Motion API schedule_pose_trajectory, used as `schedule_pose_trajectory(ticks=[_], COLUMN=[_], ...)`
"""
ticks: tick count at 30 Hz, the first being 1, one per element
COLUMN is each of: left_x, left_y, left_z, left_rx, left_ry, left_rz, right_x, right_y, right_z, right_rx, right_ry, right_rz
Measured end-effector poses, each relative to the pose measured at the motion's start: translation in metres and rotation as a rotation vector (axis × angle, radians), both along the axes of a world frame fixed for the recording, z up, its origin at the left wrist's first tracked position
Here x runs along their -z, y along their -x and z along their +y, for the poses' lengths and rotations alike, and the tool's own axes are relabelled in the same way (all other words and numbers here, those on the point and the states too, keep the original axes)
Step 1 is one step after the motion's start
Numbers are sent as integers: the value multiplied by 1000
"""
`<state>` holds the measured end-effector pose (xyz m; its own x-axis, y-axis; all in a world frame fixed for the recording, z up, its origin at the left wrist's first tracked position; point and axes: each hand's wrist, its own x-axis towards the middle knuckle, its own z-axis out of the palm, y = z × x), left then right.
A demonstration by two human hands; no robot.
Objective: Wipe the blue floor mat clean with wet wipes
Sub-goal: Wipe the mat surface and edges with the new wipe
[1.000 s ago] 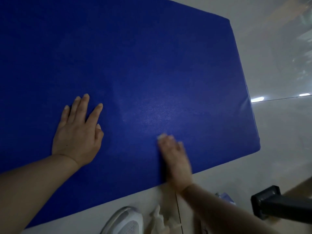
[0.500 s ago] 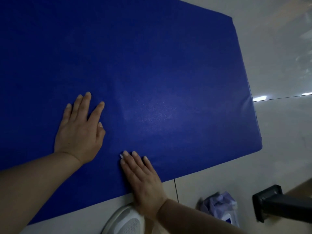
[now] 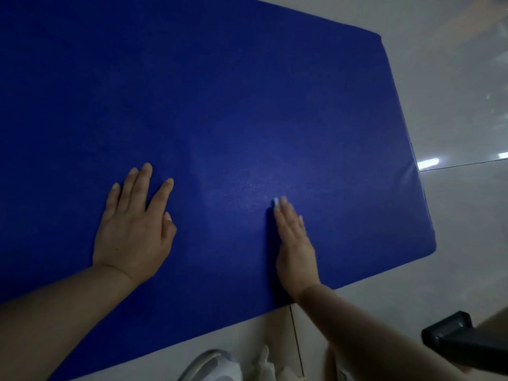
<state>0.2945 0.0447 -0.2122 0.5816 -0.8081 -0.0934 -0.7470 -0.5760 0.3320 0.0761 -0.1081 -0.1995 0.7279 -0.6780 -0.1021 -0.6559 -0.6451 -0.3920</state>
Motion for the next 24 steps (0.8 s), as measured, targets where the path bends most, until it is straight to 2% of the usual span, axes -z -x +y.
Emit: schedule_pose_trajectory(ticks=[3,7,10,14,19,24], left_x=[-3,-16,-24,-21,-18,-13], left_y=[0,-11,-26,-49,-84,-126], left_z=[0,-32,-88,-182,-283,-339], left_rx=[-34,-77,33,139,129,71], left_ry=[47,148,262,320,272,23], left_rz=[50,115,149,148,76,0], right_x=[-9,-10,4,17,17,17], right_y=[-22,-39,-43,-39,-40,-41], right_z=[-61,-135,-148,-141,-142,-147], right_rx=[169,165,137,144,165,159], right_ry=[122,166,128,145,152,147], right_rz=[-52,56,138,105,6,-48])
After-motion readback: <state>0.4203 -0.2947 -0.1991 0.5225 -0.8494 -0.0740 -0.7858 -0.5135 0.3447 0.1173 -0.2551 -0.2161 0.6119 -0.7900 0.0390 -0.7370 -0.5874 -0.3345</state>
